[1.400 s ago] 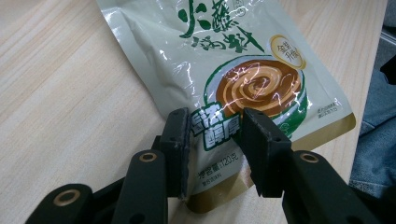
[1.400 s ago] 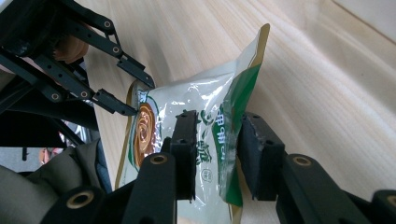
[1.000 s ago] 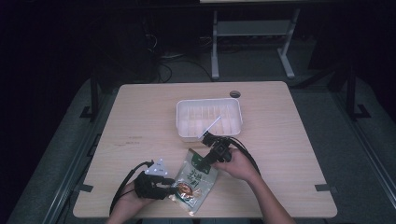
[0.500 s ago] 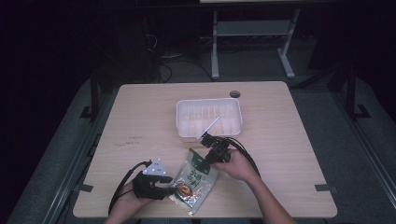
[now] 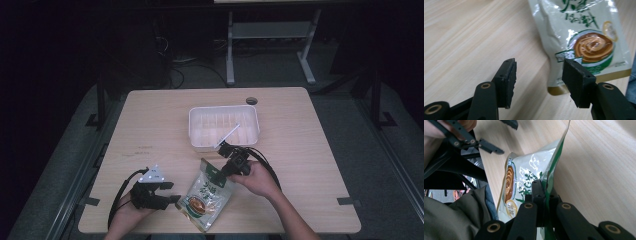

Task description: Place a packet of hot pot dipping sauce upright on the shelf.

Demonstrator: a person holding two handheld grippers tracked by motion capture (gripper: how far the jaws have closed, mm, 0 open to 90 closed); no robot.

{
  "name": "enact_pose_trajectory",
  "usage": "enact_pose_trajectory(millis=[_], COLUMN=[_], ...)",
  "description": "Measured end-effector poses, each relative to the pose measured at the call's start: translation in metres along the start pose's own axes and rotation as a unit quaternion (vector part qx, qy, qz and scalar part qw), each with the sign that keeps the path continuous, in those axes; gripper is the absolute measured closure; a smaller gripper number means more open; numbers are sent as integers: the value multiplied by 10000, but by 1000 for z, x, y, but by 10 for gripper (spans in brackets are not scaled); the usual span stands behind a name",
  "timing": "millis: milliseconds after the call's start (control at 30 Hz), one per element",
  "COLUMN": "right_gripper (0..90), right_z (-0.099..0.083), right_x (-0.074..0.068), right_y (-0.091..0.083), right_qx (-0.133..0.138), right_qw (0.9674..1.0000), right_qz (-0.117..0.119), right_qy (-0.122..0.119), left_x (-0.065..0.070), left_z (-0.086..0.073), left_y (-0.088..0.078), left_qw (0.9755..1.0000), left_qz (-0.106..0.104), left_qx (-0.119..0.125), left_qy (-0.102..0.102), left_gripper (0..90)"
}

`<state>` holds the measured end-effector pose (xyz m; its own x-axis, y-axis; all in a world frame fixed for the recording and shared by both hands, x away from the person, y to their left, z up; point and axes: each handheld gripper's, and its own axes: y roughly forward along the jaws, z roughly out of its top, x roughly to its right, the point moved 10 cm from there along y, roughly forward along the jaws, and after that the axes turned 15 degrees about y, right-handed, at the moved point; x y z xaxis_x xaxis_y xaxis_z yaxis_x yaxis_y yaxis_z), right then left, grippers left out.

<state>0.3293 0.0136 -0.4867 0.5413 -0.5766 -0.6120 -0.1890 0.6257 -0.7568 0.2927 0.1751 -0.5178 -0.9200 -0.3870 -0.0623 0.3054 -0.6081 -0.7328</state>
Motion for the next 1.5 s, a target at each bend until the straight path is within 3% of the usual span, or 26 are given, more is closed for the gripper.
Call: enact_pose_trajectory(millis=[200,500,700,867,1033,1300,1500], right_gripper=[896,896,898,898,898,898,898], right_z=[-3,-7,-3,2,5,12,16], right_x=[-10,-37,-58,-60,-59,-64,-61], right_y=[-9,-27,-45,-55,-62,-73,-77], right_qx=[82,236,510,624,732,908,997], right_qw=[9998,9996,9982,9977,9971,9959,9949], right_qz=[121,141,121,-114,-144,39,46], right_qy=[96,-119,-283,-257,-138,-7,105], left_x=[-7,-12,-13,-14,-16,-17,-17], left_z=[-4,-7,-8,-8,-9,-10,-10], left_y=[-4,-4,-4,-4,-4,-4,-5], left_qw=[9999,9997,9996,9995,9993,9991,9990], left_qz=[136,212,275,308,362,407,422], left_qx=[26,25,-1,-14,-37,-25,-32], left_qy=[-45,-94,-87,-78,-91,-119,-115], left_gripper=[414,400,393,386,375,368,359])
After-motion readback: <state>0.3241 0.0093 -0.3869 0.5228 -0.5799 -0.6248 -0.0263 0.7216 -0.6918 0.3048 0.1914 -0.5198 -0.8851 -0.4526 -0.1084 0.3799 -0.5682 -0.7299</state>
